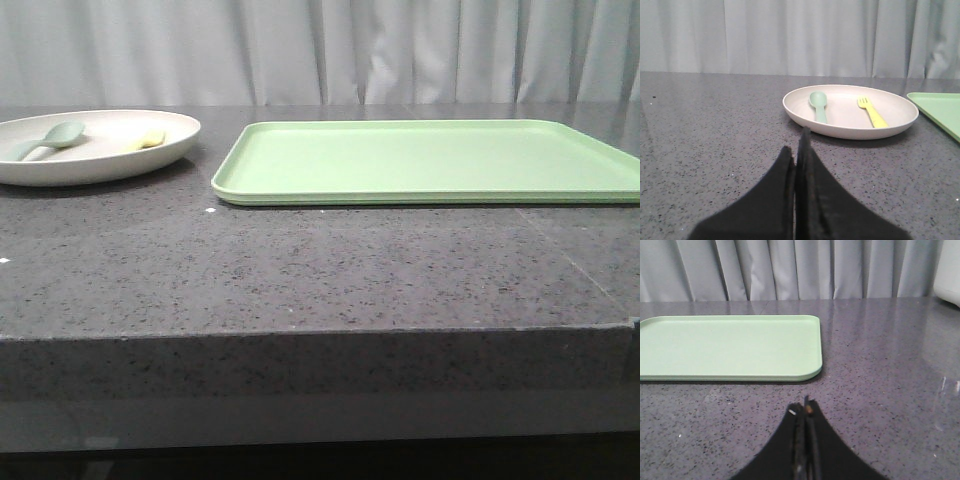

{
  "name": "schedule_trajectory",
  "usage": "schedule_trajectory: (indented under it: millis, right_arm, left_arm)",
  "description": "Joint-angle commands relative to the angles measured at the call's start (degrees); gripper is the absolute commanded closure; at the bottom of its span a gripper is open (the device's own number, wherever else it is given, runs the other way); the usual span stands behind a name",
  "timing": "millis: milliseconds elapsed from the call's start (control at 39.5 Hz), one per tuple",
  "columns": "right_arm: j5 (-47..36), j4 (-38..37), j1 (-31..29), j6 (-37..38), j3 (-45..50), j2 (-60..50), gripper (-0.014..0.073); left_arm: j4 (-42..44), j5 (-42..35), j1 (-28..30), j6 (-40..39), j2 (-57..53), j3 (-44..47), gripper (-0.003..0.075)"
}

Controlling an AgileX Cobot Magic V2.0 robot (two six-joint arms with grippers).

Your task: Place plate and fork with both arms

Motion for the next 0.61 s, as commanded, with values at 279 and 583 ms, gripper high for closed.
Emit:
schedule_trajectory:
  millis: [279, 583]
  right_arm:
    - [-4.7, -0.5, 0.0, -0.3, -0.2, -1.1, 0.0661]
    - [-4.7, -0.5, 0.0, -0.3, -0.2, -1.1, 0.0661]
  left_arm:
    - [-0.1, -4.8, -0.4, -0.5, -1.2, 0.1, 0.0738]
    - [-0.1, -5.5, -0.4, -0.5, -1.2, 0.1, 0.0738]
